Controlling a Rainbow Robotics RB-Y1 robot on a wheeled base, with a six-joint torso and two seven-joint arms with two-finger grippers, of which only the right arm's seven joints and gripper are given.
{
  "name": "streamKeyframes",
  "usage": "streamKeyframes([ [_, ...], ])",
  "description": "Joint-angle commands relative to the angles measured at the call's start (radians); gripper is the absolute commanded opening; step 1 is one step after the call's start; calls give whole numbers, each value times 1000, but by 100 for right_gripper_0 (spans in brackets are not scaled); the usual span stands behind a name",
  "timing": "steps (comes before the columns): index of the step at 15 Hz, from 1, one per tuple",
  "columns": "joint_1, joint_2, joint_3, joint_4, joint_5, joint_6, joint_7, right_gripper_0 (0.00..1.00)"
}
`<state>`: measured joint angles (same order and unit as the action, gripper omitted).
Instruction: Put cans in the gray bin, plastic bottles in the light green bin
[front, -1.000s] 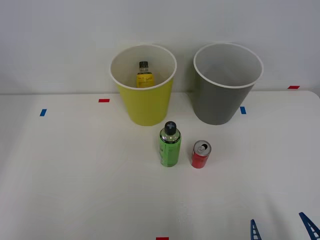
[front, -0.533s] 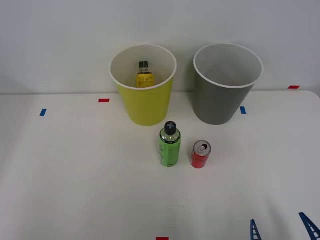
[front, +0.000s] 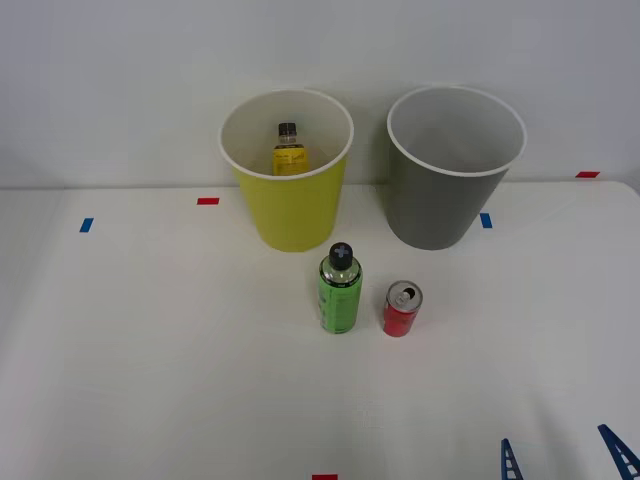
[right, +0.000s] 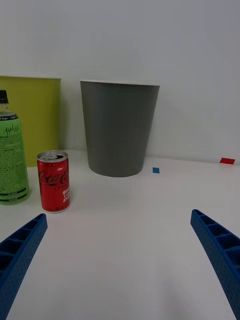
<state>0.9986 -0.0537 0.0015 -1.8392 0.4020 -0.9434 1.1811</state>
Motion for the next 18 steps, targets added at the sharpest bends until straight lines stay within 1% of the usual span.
streamKeyframes([
  [1, 0, 0, 0, 0, 0, 0, 0, 100],
  [18, 0, 0, 0, 0, 0, 0, 0, 100],
])
